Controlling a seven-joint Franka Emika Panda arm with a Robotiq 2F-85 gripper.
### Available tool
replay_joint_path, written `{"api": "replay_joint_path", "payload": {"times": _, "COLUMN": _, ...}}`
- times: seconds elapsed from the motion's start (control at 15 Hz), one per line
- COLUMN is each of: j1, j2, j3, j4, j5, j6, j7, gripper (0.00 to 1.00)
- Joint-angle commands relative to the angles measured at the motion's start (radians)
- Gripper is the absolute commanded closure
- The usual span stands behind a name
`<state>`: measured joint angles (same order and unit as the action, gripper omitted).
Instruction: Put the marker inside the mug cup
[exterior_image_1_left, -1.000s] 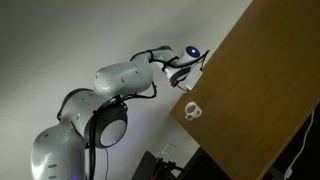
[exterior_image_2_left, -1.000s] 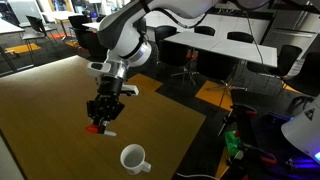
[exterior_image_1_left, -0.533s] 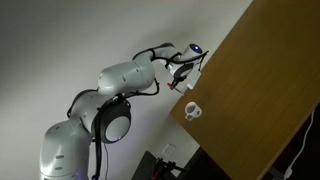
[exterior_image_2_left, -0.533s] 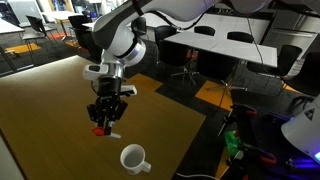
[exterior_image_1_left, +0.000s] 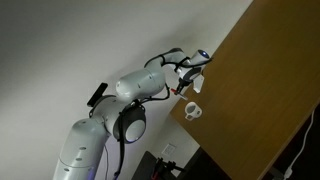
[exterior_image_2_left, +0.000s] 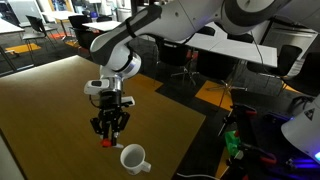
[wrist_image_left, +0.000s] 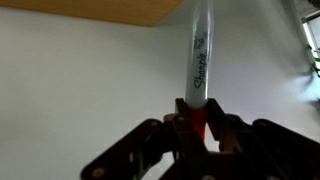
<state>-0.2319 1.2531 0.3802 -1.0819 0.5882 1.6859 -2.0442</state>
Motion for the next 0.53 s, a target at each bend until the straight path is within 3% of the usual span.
{"api": "replay_joint_path", "payload": {"times": 0.0, "j1": 0.025, "j2": 0.103, "j3": -0.008, "j4": 0.171, "j5": -0.005, "j6": -0.134, "j7": -0.029, "gripper": 0.94}}
{"api": "replay_joint_path", "payload": {"times": 0.47, "j1": 0.038, "j2": 0.201, "j3": -0.006, "j4": 0.326, "j5": 0.005, "j6": -0.293, "j7": 0.002, "gripper": 0.94}}
